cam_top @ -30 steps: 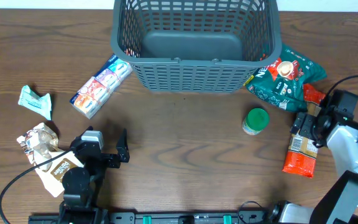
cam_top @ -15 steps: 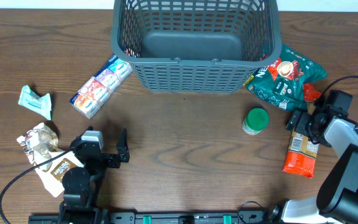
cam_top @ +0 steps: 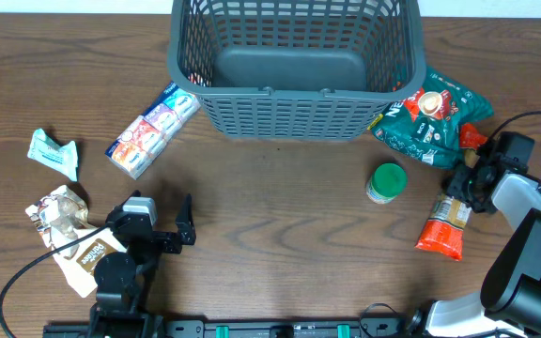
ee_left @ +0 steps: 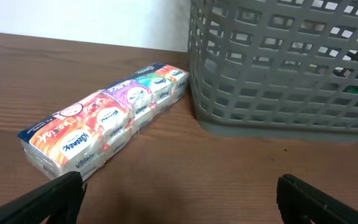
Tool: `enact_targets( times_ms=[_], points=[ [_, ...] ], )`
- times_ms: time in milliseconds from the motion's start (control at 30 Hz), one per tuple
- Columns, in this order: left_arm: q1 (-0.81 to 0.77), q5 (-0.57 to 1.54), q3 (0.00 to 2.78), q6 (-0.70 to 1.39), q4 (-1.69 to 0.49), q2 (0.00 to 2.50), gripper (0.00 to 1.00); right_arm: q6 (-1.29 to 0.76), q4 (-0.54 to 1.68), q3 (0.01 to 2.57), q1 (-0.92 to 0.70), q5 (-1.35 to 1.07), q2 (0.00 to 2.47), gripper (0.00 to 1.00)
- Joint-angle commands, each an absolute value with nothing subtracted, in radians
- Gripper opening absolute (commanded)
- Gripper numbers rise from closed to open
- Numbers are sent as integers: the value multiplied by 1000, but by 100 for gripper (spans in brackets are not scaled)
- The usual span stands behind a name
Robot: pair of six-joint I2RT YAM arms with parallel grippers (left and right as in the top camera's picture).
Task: Pack container
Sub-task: 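Lift the pasta package with the right gripper and carry it over the basket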
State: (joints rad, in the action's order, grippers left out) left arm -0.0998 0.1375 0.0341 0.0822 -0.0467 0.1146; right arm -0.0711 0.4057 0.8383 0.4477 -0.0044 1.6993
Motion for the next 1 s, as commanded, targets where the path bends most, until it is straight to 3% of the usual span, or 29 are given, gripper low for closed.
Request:
enact_targets(
  times_ms=[0,133,167,400,667,967],
  points=[
    [-96,137,38,88,-66,116,99,-101,465,779,450,-32,1776,25],
    [-96,138,38,88,-66,116,98,-116,507,784,450,-35,1763,3],
    [-96,137,38,88,-66,116,99,-125,519,787,450,-38,1757,1],
    [-96,137,38,88,-67,116,98,-149,595,793,450,-113,1624,1],
    [-96,138,38,88,-67,116,99,-272,809,854,450,-162,1291,1],
    [-96,138,38,88,-67,116,99,-191,1053,1203,450,-297,1052,1]
  ],
)
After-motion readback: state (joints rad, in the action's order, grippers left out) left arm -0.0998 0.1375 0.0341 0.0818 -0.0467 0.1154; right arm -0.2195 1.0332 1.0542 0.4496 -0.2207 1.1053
